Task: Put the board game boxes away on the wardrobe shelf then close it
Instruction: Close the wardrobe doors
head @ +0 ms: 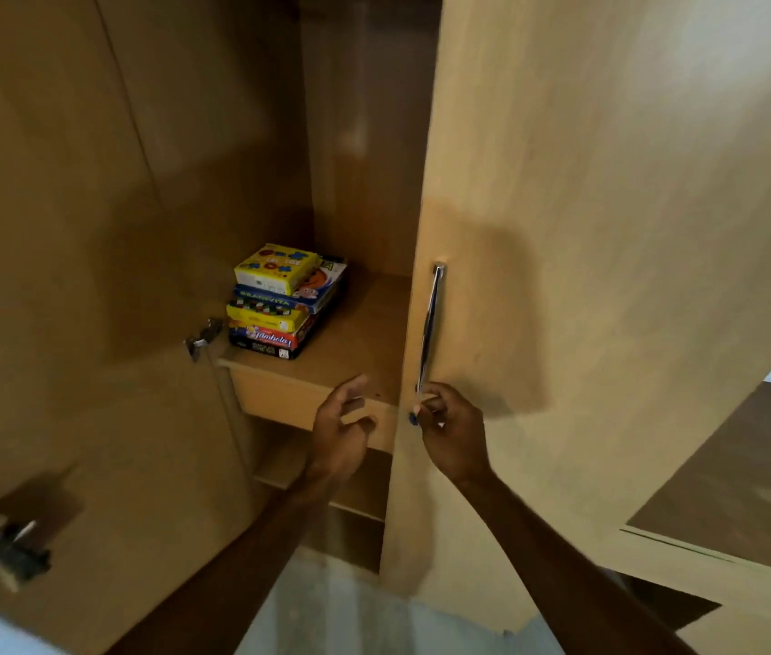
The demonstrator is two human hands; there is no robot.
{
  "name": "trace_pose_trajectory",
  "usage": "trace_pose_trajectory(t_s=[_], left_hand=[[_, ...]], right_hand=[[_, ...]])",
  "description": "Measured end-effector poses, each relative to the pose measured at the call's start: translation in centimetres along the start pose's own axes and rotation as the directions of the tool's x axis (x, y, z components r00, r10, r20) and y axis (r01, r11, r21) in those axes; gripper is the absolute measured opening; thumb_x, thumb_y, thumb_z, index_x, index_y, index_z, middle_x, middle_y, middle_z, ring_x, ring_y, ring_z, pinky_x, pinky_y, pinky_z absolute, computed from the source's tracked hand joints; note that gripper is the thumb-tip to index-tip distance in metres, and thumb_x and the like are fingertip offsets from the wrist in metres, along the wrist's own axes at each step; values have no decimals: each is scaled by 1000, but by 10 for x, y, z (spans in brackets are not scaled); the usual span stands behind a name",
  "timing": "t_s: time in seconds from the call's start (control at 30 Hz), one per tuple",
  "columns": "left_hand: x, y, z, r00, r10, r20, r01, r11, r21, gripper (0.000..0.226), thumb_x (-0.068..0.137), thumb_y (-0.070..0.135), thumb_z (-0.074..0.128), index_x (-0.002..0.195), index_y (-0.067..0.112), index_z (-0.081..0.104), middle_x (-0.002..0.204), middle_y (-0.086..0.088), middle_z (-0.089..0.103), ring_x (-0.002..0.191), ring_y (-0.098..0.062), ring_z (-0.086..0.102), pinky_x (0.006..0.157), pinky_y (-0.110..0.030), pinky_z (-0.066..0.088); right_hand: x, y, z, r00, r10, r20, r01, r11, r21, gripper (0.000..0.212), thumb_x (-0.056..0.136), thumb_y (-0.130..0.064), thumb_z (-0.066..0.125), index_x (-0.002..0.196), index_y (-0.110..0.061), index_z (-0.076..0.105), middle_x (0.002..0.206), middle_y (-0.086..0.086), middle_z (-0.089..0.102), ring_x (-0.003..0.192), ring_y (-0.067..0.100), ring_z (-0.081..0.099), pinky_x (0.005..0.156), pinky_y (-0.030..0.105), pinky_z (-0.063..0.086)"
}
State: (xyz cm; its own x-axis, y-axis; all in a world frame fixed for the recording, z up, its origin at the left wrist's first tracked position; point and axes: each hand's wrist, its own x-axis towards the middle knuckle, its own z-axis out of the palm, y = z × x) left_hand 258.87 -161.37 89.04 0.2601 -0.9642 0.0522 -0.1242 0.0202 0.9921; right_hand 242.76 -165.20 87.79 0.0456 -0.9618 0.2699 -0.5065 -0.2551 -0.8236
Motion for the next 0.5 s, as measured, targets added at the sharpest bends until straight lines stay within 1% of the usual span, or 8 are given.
trace_pose_trajectory(t_s=[0.07, 0.13, 0.2, 0.23, 0.27, 0.33, 0.4, 0.5], left_hand=[[-36, -19, -19, 995, -29, -99, 28, 1000, -10, 52, 88, -11, 55, 131, 18, 57, 132, -4, 60, 120, -21, 58, 98, -39, 52], [-72, -34, -39, 982, -66, -175, 61, 998, -32, 47, 90, -8, 55, 130, 16, 57, 129, -4, 62, 118, -22, 60, 97, -37, 52], [-110, -44, -66, 956, -81, -283, 71, 996, -48, 47, 89, -10, 57, 130, 11, 57, 127, -4, 63, 115, -21, 62, 92, -28, 54], [-128, -45, -79, 940, -77, -332, 72, 997, -25, 46, 88, -10, 58, 129, 10, 57, 125, -4, 64, 112, -18, 62, 88, -23, 55], [-143, -48, -92, 921, -76, -382, 84, 996, 5, 46, 87, -9, 60, 129, 10, 58, 124, -2, 65, 111, -16, 63, 85, -20, 55], [-175, -51, -122, 872, -76, -484, 110, 993, 42, 46, 86, -7, 64, 126, 14, 61, 121, 0, 66, 110, -16, 64, 83, -19, 53], [-201, -46, -158, 815, -63, -576, 115, 992, 55, 45, 86, -5, 65, 125, 18, 62, 120, 0, 67, 109, -16, 64, 85, -23, 53], [-217, -32, -204, 741, -47, -670, 103, 994, 45, 39, 87, -2, 65, 122, 14, 63, 119, -5, 68, 108, -19, 65, 90, -32, 53]], right_hand=[[-22, 1, 6, 996, 3, 92, -5, 1000, 17, 32, 89, -21, 66, 120, -20, 62, 100, -7, 70, 92, 7, 65, 82, 24, 54], [-42, -3, 15, 986, -9, 164, 1, 999, 50, 27, 88, -18, 66, 115, -22, 64, 93, -11, 69, 86, 1, 64, 77, 17, 51], [-65, -16, 33, 964, -25, 264, -4, 994, 107, 25, 89, -14, 64, 111, -25, 64, 88, -16, 66, 83, -6, 61, 70, 5, 45], [-76, -24, 43, 947, -26, 320, -19, 991, 136, 26, 89, -14, 64, 112, -26, 63, 88, -16, 65, 84, -6, 60, 69, 4, 44], [-86, -32, 55, 928, -36, 371, -29, 985, 169, 26, 90, -16, 63, 113, -27, 62, 90, -15, 65, 85, -3, 61, 70, 7, 46], [-109, -52, 82, 881, -78, 467, -25, 977, 211, 26, 91, -22, 63, 116, -28, 62, 94, -12, 66, 89, 4, 63, 76, 20, 52], [-130, -81, 113, 839, -132, 528, -6, 968, 252, 28, 90, -27, 63, 118, -29, 62, 98, -13, 67, 92, 6, 64, 81, 30, 57], [-149, -121, 148, 807, -213, 551, 44, 952, 303, 29, 88, -33, 63, 117, -31, 62, 96, -11, 67, 91, 9, 65, 81, 36, 58]])
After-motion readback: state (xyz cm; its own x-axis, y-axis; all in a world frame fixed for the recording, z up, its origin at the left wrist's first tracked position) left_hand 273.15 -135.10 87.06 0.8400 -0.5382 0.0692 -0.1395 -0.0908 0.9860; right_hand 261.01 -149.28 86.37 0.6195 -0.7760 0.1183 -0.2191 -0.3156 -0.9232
